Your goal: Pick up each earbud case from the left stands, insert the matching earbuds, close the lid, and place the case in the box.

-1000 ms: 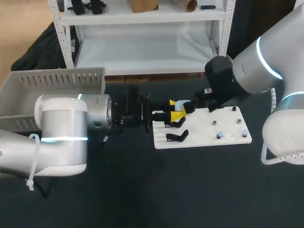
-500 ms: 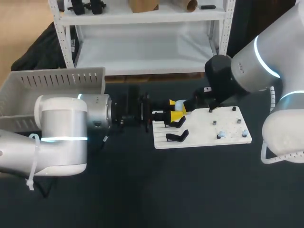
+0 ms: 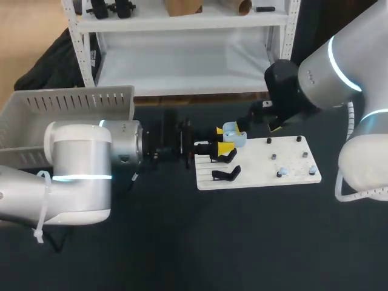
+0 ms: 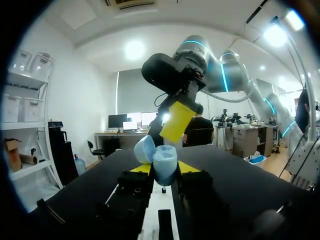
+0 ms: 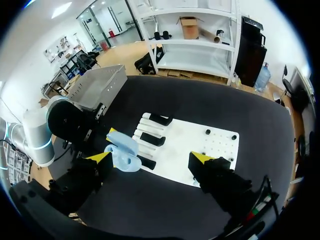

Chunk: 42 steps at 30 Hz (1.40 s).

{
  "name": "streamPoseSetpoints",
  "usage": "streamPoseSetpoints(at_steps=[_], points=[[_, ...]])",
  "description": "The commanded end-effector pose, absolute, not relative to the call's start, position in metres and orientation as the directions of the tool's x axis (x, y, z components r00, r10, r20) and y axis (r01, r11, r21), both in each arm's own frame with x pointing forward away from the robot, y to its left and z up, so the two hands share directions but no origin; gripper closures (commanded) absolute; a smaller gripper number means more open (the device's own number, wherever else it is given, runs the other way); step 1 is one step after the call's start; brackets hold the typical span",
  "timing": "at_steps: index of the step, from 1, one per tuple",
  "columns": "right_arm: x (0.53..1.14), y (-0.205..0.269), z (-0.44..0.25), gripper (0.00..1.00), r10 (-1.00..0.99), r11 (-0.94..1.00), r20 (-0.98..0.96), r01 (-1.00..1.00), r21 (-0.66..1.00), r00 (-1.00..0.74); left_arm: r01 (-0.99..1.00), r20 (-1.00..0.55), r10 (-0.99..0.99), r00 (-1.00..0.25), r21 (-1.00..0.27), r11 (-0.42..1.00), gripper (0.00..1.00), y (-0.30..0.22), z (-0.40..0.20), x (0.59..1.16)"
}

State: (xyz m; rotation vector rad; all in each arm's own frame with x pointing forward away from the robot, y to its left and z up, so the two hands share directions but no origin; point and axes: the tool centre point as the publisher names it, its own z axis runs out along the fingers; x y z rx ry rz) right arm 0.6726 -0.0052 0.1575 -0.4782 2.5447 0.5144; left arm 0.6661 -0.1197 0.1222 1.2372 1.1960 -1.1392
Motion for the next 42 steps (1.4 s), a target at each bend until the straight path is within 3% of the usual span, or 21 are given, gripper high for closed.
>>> streamPoseSetpoints(at_steps=[1, 10, 19, 21, 25, 33, 34, 35, 36, 38, 42], points=[[0.662, -0.024, 0.167, 0.0, -0.237, 0.887, -0.553, -0.41, 0.213, -0.799, 0.998, -0.998, 0.024, 0.058, 0.058, 0.027, 1.0, -0.12, 0.122, 0.665], [0.646, -0.094, 0.156, 0.0, -0.231, 0.951, -0.498, -0.301, 0.065, -0.836, 0.998, -0.998, 0.024, 0.058, 0.058, 0.027, 1.0, -0.12, 0.122, 0.665], [0.625, -0.13, 0.118, 0.0, -0.247, 0.968, -0.379, -0.248, -0.046, -0.892, 0.998, -0.998, 0.024, 0.058, 0.058, 0.027, 1.0, -0.12, 0.122, 0.665], [0.621, -0.135, 0.109, 0.11, -0.253, 0.967, -0.355, -0.246, -0.065, -0.9, 0.998, -0.998, 0.024, 0.058, 0.058, 0.027, 1.0, -0.12, 0.122, 0.665], [0.619, -0.142, 0.092, 0.18, -0.26, 0.966, -0.314, -0.245, -0.087, -0.913, 0.998, -0.998, 0.024, 0.058, 0.058, 0.027, 1.0, -0.12, 0.122, 0.665], [0.62, -0.14, 0.073, 0.24, -0.273, 0.962, -0.274, -0.259, -0.088, -0.922, 0.998, -0.998, 0.024, 0.058, 0.058, 0.027, 1.0, -0.12, 0.122, 0.665], [0.621, -0.139, 0.071, 0.29, -0.276, 0.961, -0.269, -0.261, -0.088, -0.923, 0.998, -0.998, 0.024, 0.058, 0.058, 0.027, 1.0, -0.12, 0.122, 0.665], [0.622, -0.138, 0.069, 0.51, -0.278, 0.961, -0.264, -0.263, -0.088, -0.924, 0.998, -0.998, 0.024, 0.058, 0.058, 0.027, 1.0, -0.12, 0.122, 0.665], [0.623, -0.138, 0.068, 0.52, -0.279, 0.96, -0.259, -0.265, -0.09, -0.925, 0.998, -0.998, 0.024, 0.058, 0.058, 0.027, 1.0, -0.12, 0.122, 0.665], [0.626, -0.138, 0.064, 0.51, -0.279, 0.96, -0.251, -0.264, -0.093, -0.927, 0.998, -0.998, 0.024, 0.058, 0.058, 0.027, 1.0, -0.12, 0.122, 0.665], [0.634, -0.139, 0.056, 0.34, -0.277, 0.96, -0.233, -0.256, -0.115, -0.932, 0.998, -0.998, 0.024, 0.058, 0.058, 0.027, 1.0, -0.12, 0.122, 0.665]])
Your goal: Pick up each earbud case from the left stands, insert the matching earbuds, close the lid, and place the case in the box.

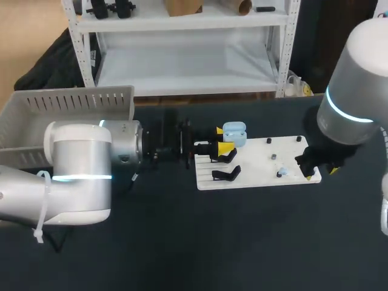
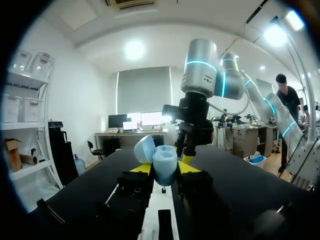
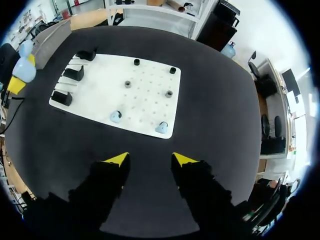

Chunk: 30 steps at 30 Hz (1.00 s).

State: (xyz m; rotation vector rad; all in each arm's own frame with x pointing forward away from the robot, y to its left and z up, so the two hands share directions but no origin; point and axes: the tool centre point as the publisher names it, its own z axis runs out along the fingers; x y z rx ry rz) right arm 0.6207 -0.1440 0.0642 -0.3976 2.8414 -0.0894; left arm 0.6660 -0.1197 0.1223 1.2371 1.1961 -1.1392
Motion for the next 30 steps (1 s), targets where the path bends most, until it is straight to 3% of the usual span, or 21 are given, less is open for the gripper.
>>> streamPoseSetpoints(at_steps=[1, 6, 9, 11, 22, 30], points=[[0.636, -0.14, 0.054, 0.33, -0.276, 0.96, -0.229, -0.254, -0.12, -0.934, 0.998, -0.998, 0.024, 0.058, 0.058, 0.027, 1.0, -0.12, 0.122, 0.665], [0.643, -0.143, 0.045, 0.28, -0.264, 0.96, -0.215, -0.233, -0.156, -0.94, 0.998, -0.998, 0.024, 0.058, 0.058, 0.027, 1.0, -0.12, 0.122, 0.665], [0.647, -0.146, 0.041, 0.38, -0.258, 0.96, -0.216, -0.224, -0.168, -0.942, 0.998, -0.998, 0.024, 0.058, 0.058, 0.027, 1.0, -0.12, 0.122, 0.665], [0.649, -0.147, 0.039, 0.5, -0.257, 0.959, -0.217, -0.22, -0.177, -0.942, 0.998, -0.998, 0.024, 0.058, 0.058, 0.027, 1.0, -0.12, 0.122, 0.665], [0.659, -0.154, 0.025, 0.55, -0.237, 0.96, -0.223, -0.192, -0.205, -0.946, 0.998, -0.998, 0.024, 0.058, 0.058, 0.027, 1.0, -0.12, 0.122, 0.665], [0.66, -0.155, 0.024, 0.64, -0.231, 0.96, -0.239, -0.181, -0.213, -0.943, 0.998, -0.998, 0.024, 0.058, 0.058, 0.027, 1.0, -0.12, 0.122, 0.665]])
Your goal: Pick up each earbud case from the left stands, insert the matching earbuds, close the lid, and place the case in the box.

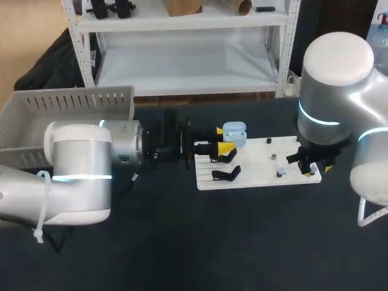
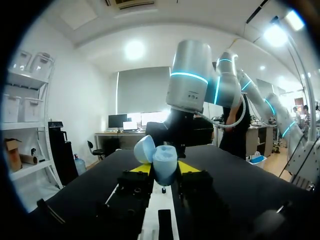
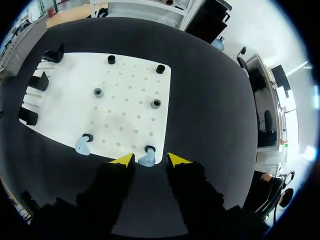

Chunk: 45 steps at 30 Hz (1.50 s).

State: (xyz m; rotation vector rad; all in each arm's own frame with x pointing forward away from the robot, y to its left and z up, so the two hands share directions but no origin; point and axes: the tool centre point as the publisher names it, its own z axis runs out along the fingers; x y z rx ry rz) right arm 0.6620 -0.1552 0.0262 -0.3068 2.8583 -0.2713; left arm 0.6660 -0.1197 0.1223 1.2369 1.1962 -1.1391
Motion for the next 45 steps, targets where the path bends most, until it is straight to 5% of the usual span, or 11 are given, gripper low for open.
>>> streamPoseSetpoints(at_steps=[1, 7, 15, 18, 45], points=[[0.66, -0.155, 0.024, 0.66, -0.231, 0.96, -0.238, -0.181, -0.214, -0.943, 0.998, -0.998, 0.024, 0.058, 0.058, 0.027, 1.0, -0.12, 0.122, 0.665], [0.661, -0.156, 0.023, 0.8, -0.231, 0.96, -0.239, -0.18, -0.214, -0.943, 0.998, -0.998, 0.024, 0.058, 0.058, 0.027, 1.0, -0.12, 0.122, 0.665], [0.66, -0.156, 0.022, 0.8, -0.231, 0.96, -0.237, -0.181, -0.215, -0.944, 0.998, -0.998, 0.024, 0.058, 0.058, 0.027, 1.0, -0.12, 0.122, 0.665], [0.66, -0.155, 0.022, 1.0, -0.232, 0.959, -0.238, -0.181, -0.217, -0.943, 0.998, -0.998, 0.024, 0.058, 0.058, 0.027, 1.0, -0.12, 0.122, 0.665], [0.614, -0.116, 0.144, 1.0, -0.223, 0.955, -0.213, -0.17, -0.244, -0.951, 0.998, -0.998, 0.024, 0.058, 0.058, 0.027, 1.0, -0.12, 0.122, 0.665]])
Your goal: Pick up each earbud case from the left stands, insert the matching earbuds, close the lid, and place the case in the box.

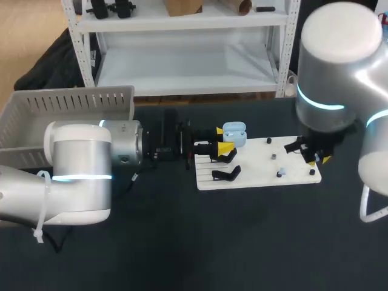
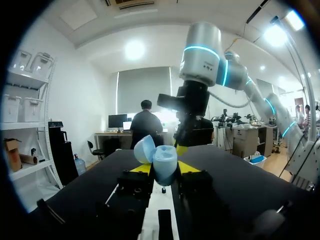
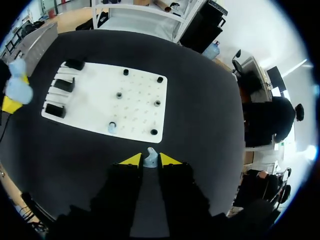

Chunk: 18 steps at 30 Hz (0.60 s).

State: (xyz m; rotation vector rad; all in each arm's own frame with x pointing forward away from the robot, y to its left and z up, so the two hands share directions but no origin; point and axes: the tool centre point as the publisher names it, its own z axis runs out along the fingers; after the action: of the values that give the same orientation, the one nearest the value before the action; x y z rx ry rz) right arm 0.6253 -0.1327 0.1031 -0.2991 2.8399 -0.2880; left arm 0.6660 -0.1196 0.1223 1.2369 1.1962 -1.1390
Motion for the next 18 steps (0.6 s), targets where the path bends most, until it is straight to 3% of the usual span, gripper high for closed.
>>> streamPoseSetpoints(at_steps=[1, 18], points=[[0.612, -0.11, 0.151, 1.0, -0.214, 0.958, -0.205, -0.165, -0.233, -0.955, 0.998, -0.998, 0.024, 0.058, 0.058, 0.027, 1.0, -0.12, 0.122, 0.665], [0.599, -0.029, 0.191, 1.0, -0.248, 0.959, -0.178, -0.215, -0.186, -0.952, 0.998, -0.998, 0.033, 0.059, 0.06, 0.022, 1.0, -0.119, 0.122, 0.664]])
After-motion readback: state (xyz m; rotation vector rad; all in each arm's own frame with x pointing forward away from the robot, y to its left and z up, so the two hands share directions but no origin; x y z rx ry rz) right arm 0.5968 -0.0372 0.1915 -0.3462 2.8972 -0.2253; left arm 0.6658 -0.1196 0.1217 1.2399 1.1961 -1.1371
